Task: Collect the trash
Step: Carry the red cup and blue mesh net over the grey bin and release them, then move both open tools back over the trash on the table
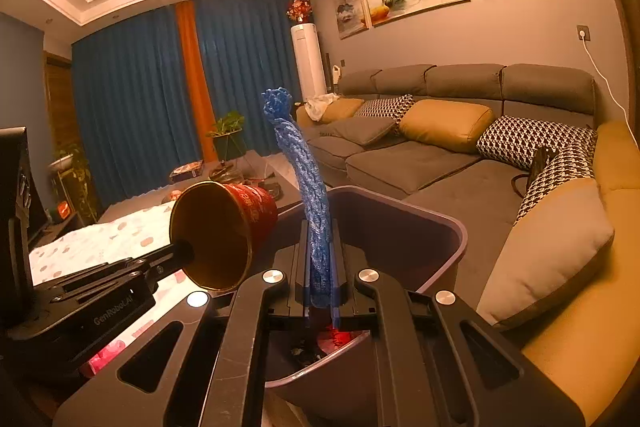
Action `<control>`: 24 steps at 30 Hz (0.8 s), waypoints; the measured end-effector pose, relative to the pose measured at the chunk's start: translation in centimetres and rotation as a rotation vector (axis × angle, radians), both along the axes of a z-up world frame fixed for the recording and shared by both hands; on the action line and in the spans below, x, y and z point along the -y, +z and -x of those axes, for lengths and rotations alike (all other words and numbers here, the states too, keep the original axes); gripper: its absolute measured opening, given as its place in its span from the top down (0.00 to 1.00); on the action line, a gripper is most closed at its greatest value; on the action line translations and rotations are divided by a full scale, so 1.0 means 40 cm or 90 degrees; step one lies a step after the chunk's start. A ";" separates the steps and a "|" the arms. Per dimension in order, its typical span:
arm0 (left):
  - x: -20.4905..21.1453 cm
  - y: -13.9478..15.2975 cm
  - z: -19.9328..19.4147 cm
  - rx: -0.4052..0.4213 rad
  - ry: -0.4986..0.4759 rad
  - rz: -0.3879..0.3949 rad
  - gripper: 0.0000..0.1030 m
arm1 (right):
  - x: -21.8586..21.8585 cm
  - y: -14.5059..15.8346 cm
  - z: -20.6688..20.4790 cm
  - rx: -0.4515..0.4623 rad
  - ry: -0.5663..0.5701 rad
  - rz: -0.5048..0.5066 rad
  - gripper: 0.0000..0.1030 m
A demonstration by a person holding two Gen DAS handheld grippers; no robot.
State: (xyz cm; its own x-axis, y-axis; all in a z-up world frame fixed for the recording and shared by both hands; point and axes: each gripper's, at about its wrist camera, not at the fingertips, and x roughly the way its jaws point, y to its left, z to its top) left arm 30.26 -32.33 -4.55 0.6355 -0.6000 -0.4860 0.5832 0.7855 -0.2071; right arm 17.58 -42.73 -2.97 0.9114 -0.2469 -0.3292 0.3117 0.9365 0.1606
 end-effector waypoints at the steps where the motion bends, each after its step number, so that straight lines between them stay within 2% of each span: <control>1: 0.003 -0.001 0.000 -0.001 -0.001 0.000 0.98 | 0.001 0.000 -0.001 0.000 0.000 0.000 0.92; 12: 0.022 -0.014 -0.015 -0.023 -0.009 0.002 0.98 | 0.009 -0.010 -0.018 -0.016 0.010 -0.019 0.91; 14: 0.025 -0.018 -0.019 -0.023 -0.007 -0.003 0.98 | 0.014 -0.011 -0.020 -0.020 0.010 -0.023 0.78; 16: 0.027 -0.019 -0.020 -0.021 -0.009 -0.002 0.97 | 0.021 -0.012 -0.018 -0.019 0.008 -0.030 0.70; 18: 0.027 -0.025 -0.023 -0.024 -0.008 -0.007 0.88 | 0.025 -0.012 -0.015 -0.017 0.004 -0.033 0.69; 20: 0.019 -0.032 -0.024 -0.032 0.006 -0.018 0.71 | 0.030 -0.013 -0.007 -0.018 -0.004 -0.037 0.69; 21: 0.012 -0.033 -0.024 -0.036 0.012 -0.018 0.66 | 0.034 -0.014 0.000 -0.018 -0.008 -0.039 0.69; 23: -0.007 -0.033 -0.019 -0.038 0.028 -0.011 0.44 | 0.032 -0.014 0.017 -0.017 -0.014 -0.040 0.63; 24: -0.019 -0.032 -0.013 -0.035 0.036 -0.008 0.41 | 0.030 -0.017 0.023 -0.017 -0.016 -0.039 0.61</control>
State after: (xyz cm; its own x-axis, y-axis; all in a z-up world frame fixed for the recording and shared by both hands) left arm 30.80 -31.59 -5.83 0.6398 -0.5581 -0.5283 0.5264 0.8191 -0.2279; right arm 16.65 -43.94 -3.64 0.8958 -0.2482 -0.3687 0.3398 0.9172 0.2081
